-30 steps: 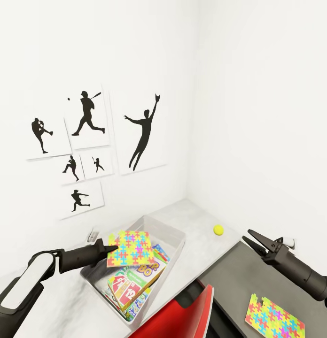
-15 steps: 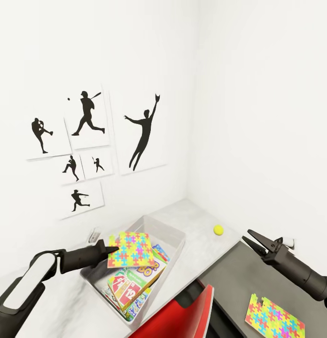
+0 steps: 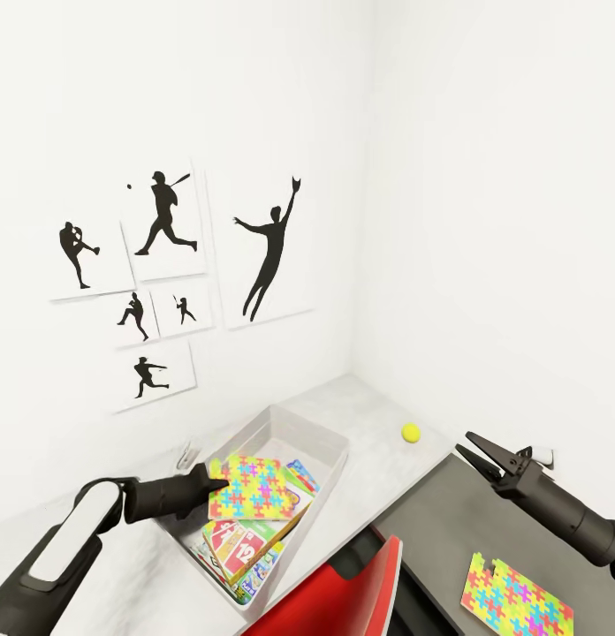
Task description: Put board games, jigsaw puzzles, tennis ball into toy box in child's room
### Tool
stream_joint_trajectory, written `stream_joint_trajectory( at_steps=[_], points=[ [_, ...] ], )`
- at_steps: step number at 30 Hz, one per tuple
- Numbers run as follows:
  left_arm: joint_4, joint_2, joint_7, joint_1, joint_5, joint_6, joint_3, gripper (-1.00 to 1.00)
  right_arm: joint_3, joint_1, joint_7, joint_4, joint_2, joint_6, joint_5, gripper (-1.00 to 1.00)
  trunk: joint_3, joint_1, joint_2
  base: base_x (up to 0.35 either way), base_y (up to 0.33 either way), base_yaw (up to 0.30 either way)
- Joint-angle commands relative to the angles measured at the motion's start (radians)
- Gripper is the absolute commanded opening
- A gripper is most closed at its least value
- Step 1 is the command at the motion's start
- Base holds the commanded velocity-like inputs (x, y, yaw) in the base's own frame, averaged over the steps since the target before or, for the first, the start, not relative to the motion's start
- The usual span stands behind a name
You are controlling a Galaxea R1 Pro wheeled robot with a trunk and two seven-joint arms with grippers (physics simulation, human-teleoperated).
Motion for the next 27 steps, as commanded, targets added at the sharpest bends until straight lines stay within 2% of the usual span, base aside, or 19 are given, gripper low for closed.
stream_joint_trajectory(
  at_steps=[1,12,20,27],
  points=[
    [0.007,0.000,0.012,-0.001,0.012,0.000,-0.001,-1.00,-0.001,0.000,0.003,0.000,0.000,0.005,0.001,1.00,0.000,0.000,-0.001,0.000,0.000,0.000],
    [0.020,-0.004,0.017,-0.002,0.012,-0.004,-0.001,-1.00,-0.001,0.000,0.003,0.001,0.000,0.005,0.001,1.00,0.000,0.000,-0.001,0.000,0.000,0.000],
    [0.037,-0.023,0.019,-0.002,0.012,-0.008,-0.001,-1.00,-0.001,0.000,0.003,0.001,0.001,0.004,0.001,1.00,0.000,0.000,-0.001,0.000,0.000,0.000],
    [0.060,-0.028,0.020,-0.003,0.009,-0.008,-0.001,-1.00,-0.001,0.000,0.003,0.001,0.001,0.003,0.002,1.00,0.000,0.000,-0.001,0.000,0.000,0.000]
  ],
)
